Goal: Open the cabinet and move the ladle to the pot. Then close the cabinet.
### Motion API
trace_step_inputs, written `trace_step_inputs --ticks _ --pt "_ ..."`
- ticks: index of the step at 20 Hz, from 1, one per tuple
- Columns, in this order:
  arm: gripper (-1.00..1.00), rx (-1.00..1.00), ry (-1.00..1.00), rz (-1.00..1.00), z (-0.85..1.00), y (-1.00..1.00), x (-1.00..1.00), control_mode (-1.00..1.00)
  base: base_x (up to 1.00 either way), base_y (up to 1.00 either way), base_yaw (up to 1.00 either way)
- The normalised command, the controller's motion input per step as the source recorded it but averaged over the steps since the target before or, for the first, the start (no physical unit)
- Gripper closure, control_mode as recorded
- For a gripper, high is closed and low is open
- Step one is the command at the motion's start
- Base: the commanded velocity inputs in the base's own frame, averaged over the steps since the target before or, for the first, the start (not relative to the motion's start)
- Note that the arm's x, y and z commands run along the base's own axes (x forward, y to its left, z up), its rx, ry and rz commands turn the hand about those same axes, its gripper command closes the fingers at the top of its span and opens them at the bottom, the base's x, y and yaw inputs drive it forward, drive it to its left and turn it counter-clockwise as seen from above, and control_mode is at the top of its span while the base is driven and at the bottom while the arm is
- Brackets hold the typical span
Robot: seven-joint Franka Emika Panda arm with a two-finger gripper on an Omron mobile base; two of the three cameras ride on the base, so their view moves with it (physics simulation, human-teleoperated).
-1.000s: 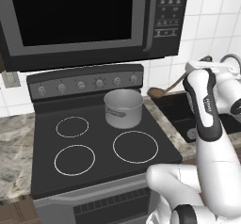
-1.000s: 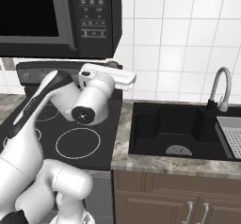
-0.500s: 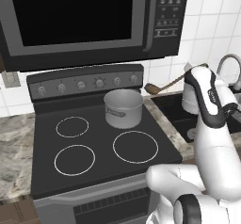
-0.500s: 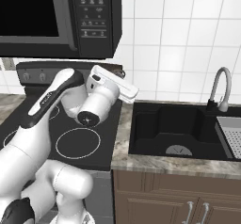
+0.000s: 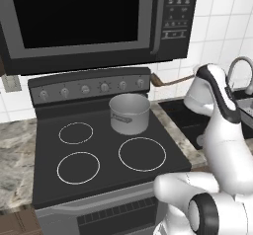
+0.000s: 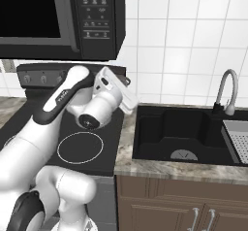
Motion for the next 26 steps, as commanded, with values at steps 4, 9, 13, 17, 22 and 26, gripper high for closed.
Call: trace_step_inputs --ticks 4,9,13,17,22,26 --pt "1.00 0.23 0.00 -0.02 0.00 0.06 0.06 -1.00 0.00 0.00 0.00" --pt "1.00 0.06 0.00 -0.04 0.00 0.16 0.14 -1.00 0.00 0.00 0.00" --pt "1.00 -0.13 0.00 -0.05 -0.09 0.18 0.23 -1.00 0.00 0.00 0.00" --pt "1.00 -0.23 0.00 -0.05 -0.13 0.18 0.18 -1.00 0.00 0.00 0.00" --pt "1.00 -0.19 0.00 -0.05 -0.14 0.14 0.19 -1.00 0.00 0.00 0.00" --pt "1.00 -0.14 0.00 -0.03 -0.30 0.09 0.17 -1.00 0.00 0.00 0.00"
